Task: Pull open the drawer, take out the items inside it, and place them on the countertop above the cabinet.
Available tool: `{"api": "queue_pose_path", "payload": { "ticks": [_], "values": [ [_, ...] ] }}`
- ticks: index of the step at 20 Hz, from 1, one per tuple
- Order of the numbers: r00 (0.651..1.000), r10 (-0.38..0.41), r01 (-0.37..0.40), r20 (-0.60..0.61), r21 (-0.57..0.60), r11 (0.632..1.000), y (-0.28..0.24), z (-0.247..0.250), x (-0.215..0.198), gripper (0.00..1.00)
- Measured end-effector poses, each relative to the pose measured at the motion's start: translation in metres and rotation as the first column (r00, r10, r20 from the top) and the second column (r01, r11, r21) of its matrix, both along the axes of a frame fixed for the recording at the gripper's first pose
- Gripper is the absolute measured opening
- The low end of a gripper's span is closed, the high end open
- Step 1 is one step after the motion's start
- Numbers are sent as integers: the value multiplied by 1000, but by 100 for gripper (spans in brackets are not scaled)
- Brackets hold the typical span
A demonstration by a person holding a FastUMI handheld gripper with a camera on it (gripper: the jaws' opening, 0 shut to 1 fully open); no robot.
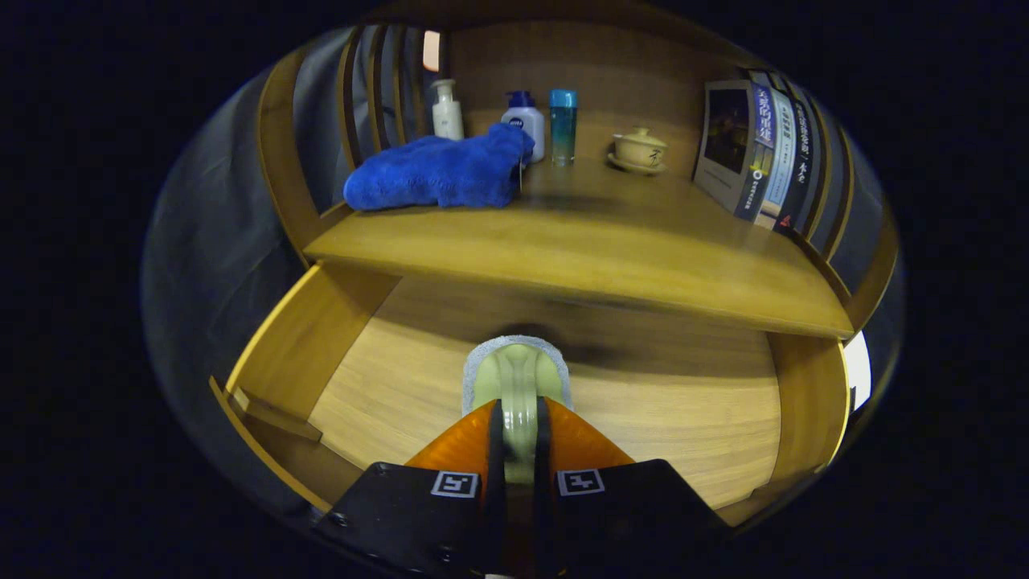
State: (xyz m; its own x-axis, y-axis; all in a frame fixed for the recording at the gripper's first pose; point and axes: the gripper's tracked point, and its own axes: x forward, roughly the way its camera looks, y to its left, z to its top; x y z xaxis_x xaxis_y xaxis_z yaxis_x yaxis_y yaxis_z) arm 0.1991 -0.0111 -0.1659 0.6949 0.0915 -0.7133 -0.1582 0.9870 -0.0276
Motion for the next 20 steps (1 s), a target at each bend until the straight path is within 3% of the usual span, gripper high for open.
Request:
{"api": "queue_pose_path", "payload": {
  "ticks": [10,15,20],
  "values": [
    [974,-14,-7,227,89,996,0,109,-15,22],
    [953,-86,65,292,79,995,-14,161,26,22],
    [949,-159,147,273,61,987,-25,174,87,22]
  ]
}}
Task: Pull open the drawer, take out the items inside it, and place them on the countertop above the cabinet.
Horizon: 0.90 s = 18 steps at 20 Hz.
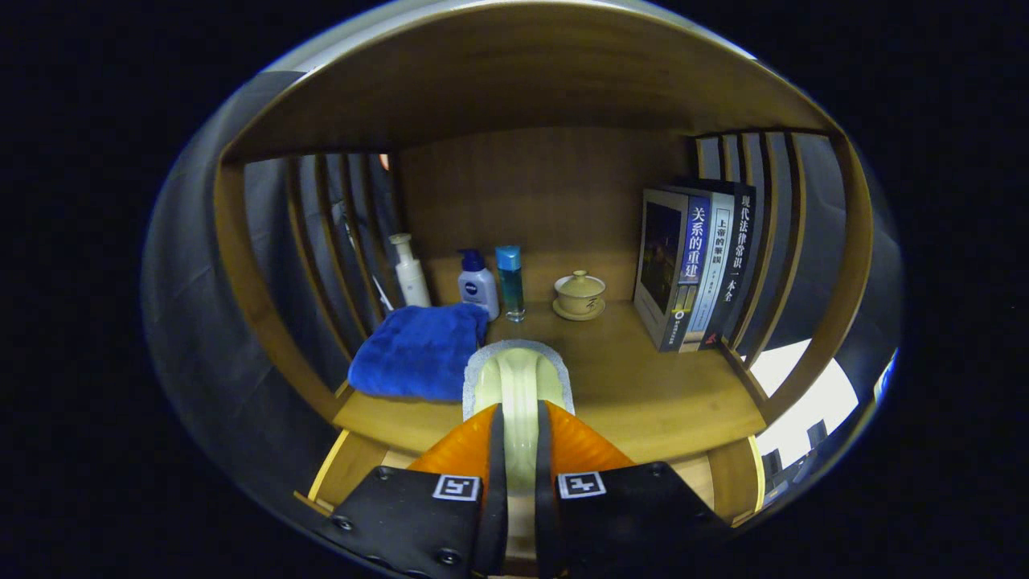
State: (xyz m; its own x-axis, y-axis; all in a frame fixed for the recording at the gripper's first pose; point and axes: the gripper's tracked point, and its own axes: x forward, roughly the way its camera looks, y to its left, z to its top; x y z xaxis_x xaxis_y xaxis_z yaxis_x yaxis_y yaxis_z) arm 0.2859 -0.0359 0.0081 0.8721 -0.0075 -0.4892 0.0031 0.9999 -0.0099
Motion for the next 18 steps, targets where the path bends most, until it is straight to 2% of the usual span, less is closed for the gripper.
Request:
{"api": "queue_pose_path", "payload": {
  "ticks": [7,14,18],
  "values": [
    [991,-96,90,-95,-63,994,-24,-25,57,22],
    [966,-116,100,-229,-83,992,-31,-67,72,22],
    [967,-136,124,-214,-67,990,-36,-69,79,24]
  ]
}}
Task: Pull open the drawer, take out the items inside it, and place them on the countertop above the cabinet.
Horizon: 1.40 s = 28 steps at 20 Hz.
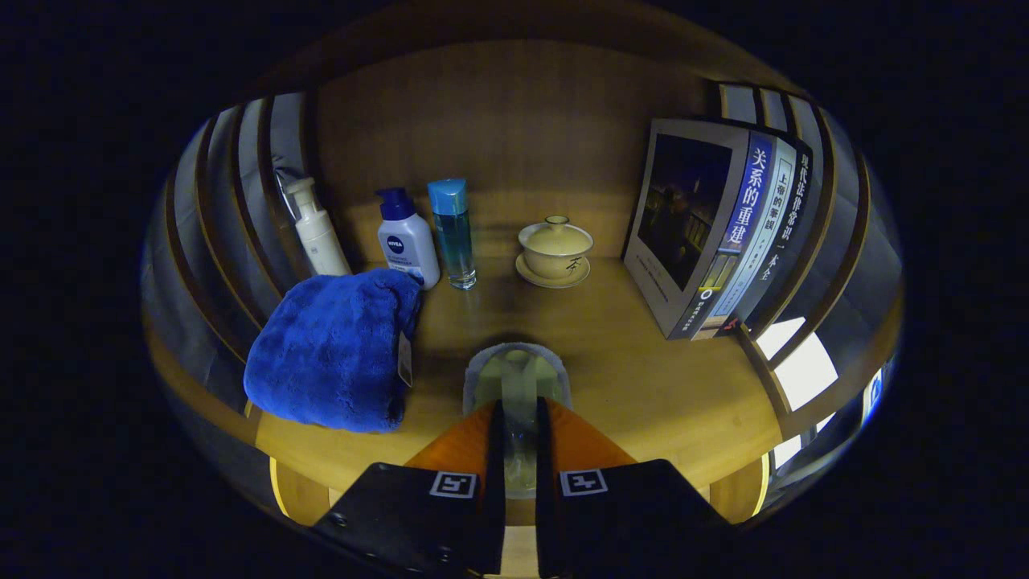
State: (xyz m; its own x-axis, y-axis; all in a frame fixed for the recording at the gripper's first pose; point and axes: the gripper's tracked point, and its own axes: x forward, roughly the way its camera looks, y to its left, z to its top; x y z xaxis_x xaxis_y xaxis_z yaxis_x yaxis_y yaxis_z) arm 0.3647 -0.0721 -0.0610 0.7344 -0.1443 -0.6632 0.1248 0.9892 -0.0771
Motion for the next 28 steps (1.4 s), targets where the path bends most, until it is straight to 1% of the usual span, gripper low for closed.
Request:
{"api": "queue_pose_path", "payload": {
  "ticks": [3,6,7,8,9,13,14,16,20,24,26,28],
  "values": [
    [1000,-2,2,-17,1,1000,-1,-8,-1,30],
    [1000,-1,1,-3,-11,1000,-3,-7,-1,33],
    [1000,3,-4,-7,-10,1000,-2,-7,-3,42],
    [1000,5,-5,-10,-9,1000,-1,-8,-4,46],
    [1000,8,-8,-10,-8,1000,-1,-9,-3,57],
    [1000,19,-20,-18,-14,1000,2,-11,-8,95],
    [1000,16,-16,-11,-20,1000,0,-10,-7,97],
    [1000,16,-15,5,-23,1000,1,-5,-7,98],
    [998,40,-40,52,-17,999,7,17,-17,98],
    [991,50,-47,124,-28,999,7,44,-40,99],
    [982,55,-51,179,-25,998,11,60,-55,99],
    [964,83,-75,251,-40,996,17,82,-71,99]
  ]
}}
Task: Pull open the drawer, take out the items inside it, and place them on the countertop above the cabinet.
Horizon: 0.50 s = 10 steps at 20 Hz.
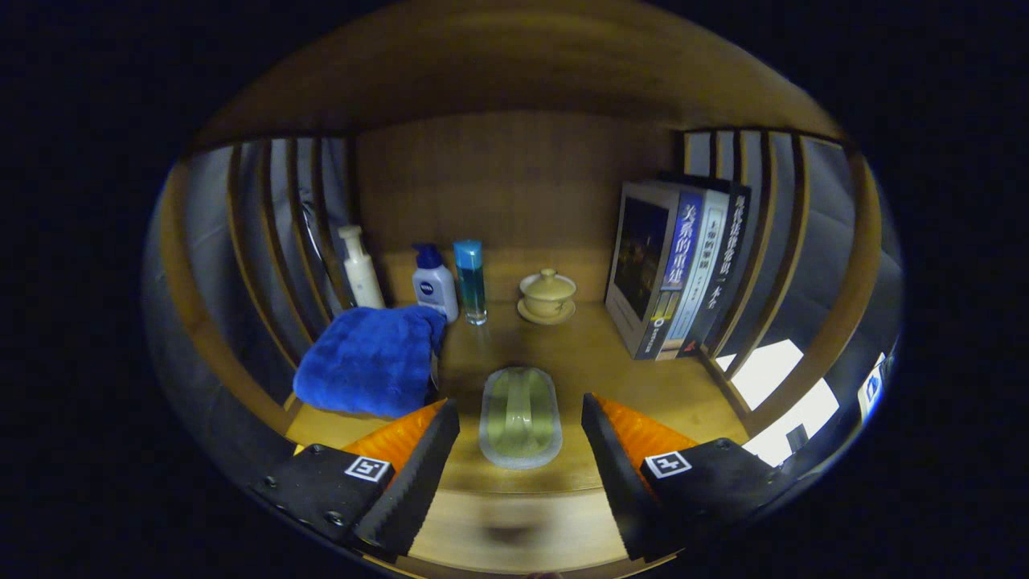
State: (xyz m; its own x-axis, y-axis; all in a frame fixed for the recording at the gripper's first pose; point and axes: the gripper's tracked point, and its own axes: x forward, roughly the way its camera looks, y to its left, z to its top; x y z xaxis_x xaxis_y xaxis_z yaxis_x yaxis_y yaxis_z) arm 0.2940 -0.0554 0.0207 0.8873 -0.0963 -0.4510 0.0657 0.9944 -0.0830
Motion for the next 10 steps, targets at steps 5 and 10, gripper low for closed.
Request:
{"api": "queue_pose_path", "payload": {
  "ticks": [5,10],
  "values": [
    [980,87,-83,178,-29,996,30,42,-56,99],
    [947,140,-132,290,-46,990,61,38,-114,99]
  ]
}}
